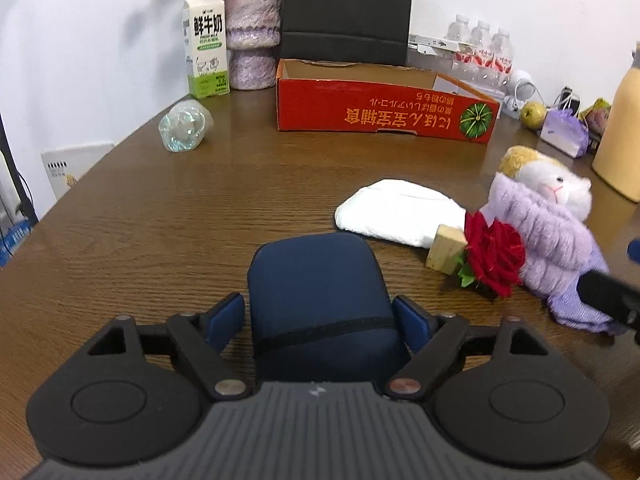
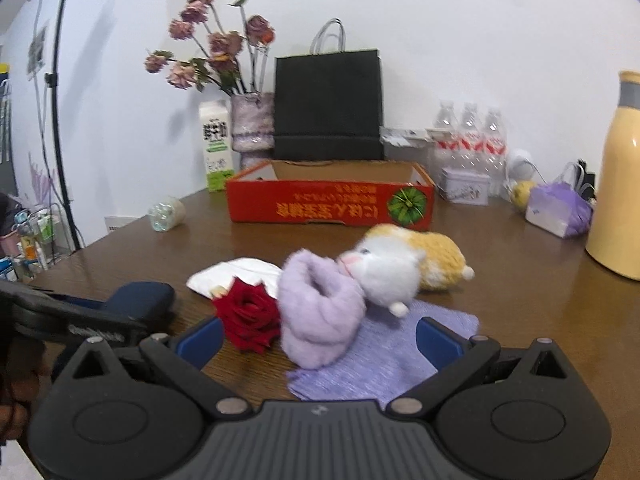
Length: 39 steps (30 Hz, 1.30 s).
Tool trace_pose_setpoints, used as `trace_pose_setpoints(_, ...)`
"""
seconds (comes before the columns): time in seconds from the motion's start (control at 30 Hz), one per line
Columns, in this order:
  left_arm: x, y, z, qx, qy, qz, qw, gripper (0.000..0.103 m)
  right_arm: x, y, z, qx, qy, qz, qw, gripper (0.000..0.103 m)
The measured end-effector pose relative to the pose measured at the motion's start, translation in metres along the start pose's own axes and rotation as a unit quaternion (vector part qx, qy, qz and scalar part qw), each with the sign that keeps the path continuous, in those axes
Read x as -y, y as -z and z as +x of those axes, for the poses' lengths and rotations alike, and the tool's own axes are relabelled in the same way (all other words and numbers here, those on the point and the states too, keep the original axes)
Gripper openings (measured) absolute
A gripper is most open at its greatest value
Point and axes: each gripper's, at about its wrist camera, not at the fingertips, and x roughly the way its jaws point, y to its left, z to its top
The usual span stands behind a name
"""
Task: Organize objects
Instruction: 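Grasp the navy zippered pouch with the left tool and lift it, then grasp the red rose with the right tool while the left tool holds the pouch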
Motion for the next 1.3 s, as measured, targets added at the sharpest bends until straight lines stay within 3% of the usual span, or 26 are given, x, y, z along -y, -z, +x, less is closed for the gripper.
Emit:
trace_pose_setpoints(0.13,-0.010,-0.001,-0.007,0.010,0.025,-0.008,0.9996,0.067,-0.014,-0.006,0.002,0.007,-0.024,-0.018,1.000,0.092)
trace_pose_setpoints(0.27,-0.025,-0.003,-0.010,0.019,0.015,-0.015,0.9996,0.066,-0.031,-0.010,0.012,-0.003,-0.043,-0.040,0.998,0.073)
trace_pose_setpoints(0.37,-0.037,-0.004,-0.011,0.023,0.010,-0.023,0.9994,0.066,-0.043,-0.012,0.023,-0.012,-0.050,-0.049,0.997,0.066)
trace_pose_setpoints(0.57,-0.052,-0.004,-0.008,0.024,0.012,-0.025,0.9993,0.066,-0.057,-0.012,0.049,-0.038,-0.027,-0.056,0.997,0.055)
trace_pose_setpoints(0.87,-0.055,-0.001,-0.002,0.021,0.020,-0.013,0.9995,0.068,-0.054,-0.012,0.074,-0.072,-0.011,-0.048,0.996,0.051)
trace_pose_setpoints(1.17,-0.053,0.002,-0.001,0.015,0.019,0.000,0.9997,0.076,-0.048,-0.012,0.065,-0.059,-0.018,-0.041,0.997,0.038)
trace_pose_setpoints(1.3,-0.051,0.005,-0.002,0.009,0.015,0.004,0.9998,0.090,-0.047,-0.011,0.056,-0.046,-0.026,-0.037,0.998,0.033)
